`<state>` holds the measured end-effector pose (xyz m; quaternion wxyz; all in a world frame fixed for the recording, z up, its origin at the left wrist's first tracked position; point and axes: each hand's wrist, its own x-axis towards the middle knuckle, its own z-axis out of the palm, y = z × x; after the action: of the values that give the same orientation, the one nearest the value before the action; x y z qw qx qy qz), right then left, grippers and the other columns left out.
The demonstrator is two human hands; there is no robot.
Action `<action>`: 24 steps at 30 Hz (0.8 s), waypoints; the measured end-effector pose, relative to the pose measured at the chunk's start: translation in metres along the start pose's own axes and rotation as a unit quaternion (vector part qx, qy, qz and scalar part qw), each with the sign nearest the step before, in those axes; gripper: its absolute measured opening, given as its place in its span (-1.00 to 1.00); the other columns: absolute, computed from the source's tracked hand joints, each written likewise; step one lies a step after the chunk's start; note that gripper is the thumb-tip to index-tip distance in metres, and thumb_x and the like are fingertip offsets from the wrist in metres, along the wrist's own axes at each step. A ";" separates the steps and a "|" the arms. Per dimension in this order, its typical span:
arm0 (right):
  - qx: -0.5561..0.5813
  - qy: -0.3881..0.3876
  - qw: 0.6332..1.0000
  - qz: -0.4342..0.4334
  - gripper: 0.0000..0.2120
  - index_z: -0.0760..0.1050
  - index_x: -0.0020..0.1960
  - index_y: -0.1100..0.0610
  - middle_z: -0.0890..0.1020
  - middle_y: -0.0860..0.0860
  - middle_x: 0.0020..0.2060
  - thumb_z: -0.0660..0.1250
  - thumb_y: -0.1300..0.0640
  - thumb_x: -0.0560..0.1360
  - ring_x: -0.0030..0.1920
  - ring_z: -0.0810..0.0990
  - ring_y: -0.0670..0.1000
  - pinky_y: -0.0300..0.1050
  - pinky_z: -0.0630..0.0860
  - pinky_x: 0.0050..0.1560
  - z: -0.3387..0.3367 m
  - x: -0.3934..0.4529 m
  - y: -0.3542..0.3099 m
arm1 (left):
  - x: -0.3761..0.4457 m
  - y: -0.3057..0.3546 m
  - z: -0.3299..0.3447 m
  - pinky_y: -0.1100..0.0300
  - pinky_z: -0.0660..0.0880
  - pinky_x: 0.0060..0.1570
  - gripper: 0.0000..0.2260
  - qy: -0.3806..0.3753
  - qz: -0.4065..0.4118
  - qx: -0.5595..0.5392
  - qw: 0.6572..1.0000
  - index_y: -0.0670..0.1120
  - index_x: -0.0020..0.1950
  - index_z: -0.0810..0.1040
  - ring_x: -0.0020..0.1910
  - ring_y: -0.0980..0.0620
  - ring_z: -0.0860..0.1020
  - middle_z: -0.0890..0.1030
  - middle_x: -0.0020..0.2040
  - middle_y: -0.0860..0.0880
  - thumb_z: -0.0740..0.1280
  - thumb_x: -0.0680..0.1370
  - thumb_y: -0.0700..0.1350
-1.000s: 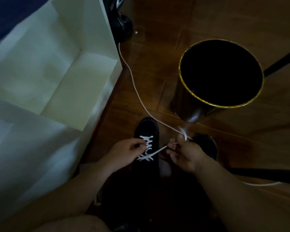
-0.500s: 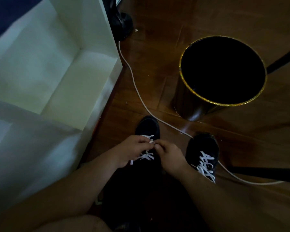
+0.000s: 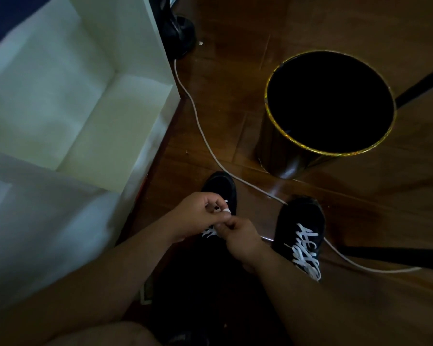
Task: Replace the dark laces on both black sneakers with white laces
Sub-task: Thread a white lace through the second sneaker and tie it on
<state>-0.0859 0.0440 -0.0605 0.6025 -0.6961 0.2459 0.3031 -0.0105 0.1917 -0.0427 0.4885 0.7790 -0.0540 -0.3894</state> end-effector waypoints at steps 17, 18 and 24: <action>-0.032 0.008 0.998 0.055 -0.87 0.55 0.17 0.14 0.69 0.05 -0.18 0.28 0.18 0.67 -0.41 0.57 -0.16 -0.30 0.49 -0.41 -0.022 0.008 -0.005 | -0.023 -0.043 -0.045 0.12 0.36 0.11 -0.79 0.010 -0.045 0.355 0.934 0.16 0.00 0.73 0.17 0.09 0.38 0.35 0.00 0.11 0.43 0.57 0.26; -0.081 0.021 0.996 0.038 -0.85 0.52 0.20 0.07 0.70 0.07 -0.13 0.30 0.15 0.64 -0.30 0.64 -0.13 -0.27 0.57 -0.29 -0.021 0.011 -0.008 | -0.021 -0.039 -0.044 0.10 0.36 0.18 -0.79 0.014 -0.045 0.339 0.940 0.17 -0.05 0.71 0.22 0.08 0.35 0.36 0.05 0.11 0.42 0.57 0.26; -0.355 -0.012 0.934 -0.044 -0.87 0.45 -0.12 -0.09 0.64 0.04 0.00 0.34 0.02 0.60 0.08 0.61 0.15 0.15 0.58 0.16 -0.006 0.009 -0.040 | -0.002 -0.012 -0.035 -0.18 0.45 0.32 -0.68 0.049 -0.006 0.222 0.974 0.26 -0.25 0.65 0.21 -0.03 0.50 0.52 0.18 0.03 0.28 0.48 0.42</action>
<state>-0.0502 0.0446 -0.0390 0.3321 -0.8712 0.0842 0.3516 0.0075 0.2236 -0.0438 0.3026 0.8864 -0.1105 -0.3323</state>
